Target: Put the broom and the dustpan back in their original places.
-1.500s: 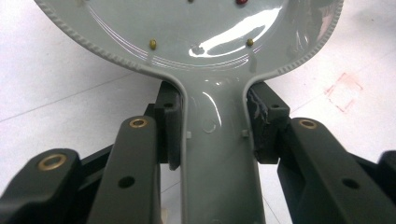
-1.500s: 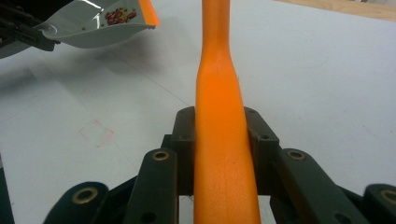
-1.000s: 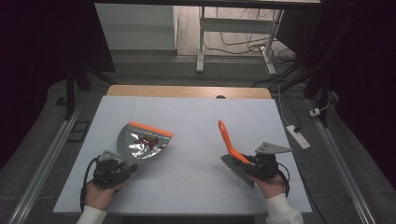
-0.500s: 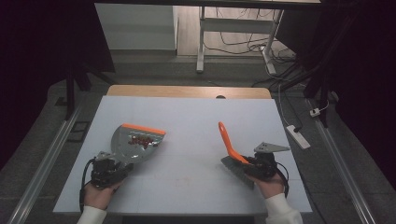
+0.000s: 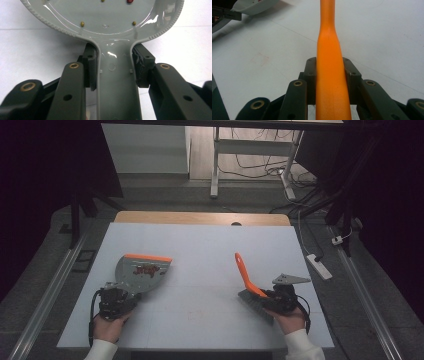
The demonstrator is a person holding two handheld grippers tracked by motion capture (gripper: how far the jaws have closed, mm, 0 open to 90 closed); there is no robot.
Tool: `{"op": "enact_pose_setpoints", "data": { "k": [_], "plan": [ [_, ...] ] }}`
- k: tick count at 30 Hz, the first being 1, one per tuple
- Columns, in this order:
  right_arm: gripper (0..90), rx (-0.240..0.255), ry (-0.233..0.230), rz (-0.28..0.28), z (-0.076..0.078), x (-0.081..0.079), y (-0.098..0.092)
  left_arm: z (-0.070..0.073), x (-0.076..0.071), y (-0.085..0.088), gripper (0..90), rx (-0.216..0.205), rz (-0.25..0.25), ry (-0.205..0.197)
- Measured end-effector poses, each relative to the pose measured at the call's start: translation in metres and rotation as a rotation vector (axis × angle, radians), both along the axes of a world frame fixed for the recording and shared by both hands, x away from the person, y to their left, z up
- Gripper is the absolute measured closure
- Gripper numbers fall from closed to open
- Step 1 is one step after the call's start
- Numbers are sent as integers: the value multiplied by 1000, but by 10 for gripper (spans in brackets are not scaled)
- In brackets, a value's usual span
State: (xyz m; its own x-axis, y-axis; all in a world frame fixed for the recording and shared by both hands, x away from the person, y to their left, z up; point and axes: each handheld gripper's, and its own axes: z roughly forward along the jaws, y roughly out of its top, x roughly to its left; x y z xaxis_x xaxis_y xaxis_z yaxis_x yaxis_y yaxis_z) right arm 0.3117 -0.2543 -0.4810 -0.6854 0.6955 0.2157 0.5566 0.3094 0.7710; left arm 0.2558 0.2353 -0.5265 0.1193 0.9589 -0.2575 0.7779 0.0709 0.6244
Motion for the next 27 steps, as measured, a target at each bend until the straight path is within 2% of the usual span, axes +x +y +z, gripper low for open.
{"op": "enact_pose_setpoints", "data": {
  "k": [4,11,19,27],
  "plan": [
    [698,-16,20,-8,-3,1,-1,-2,1,1,613,-8,8,8],
    [698,-41,34,-29,-9,4,-2,-4,4,-3,612,12,-28,17],
    [698,-26,43,-54,-12,8,-9,-8,8,-4,612,17,2,49],
    [690,-29,41,-76,-14,10,-13,-8,8,-7,609,21,33,52]
  ]
}}
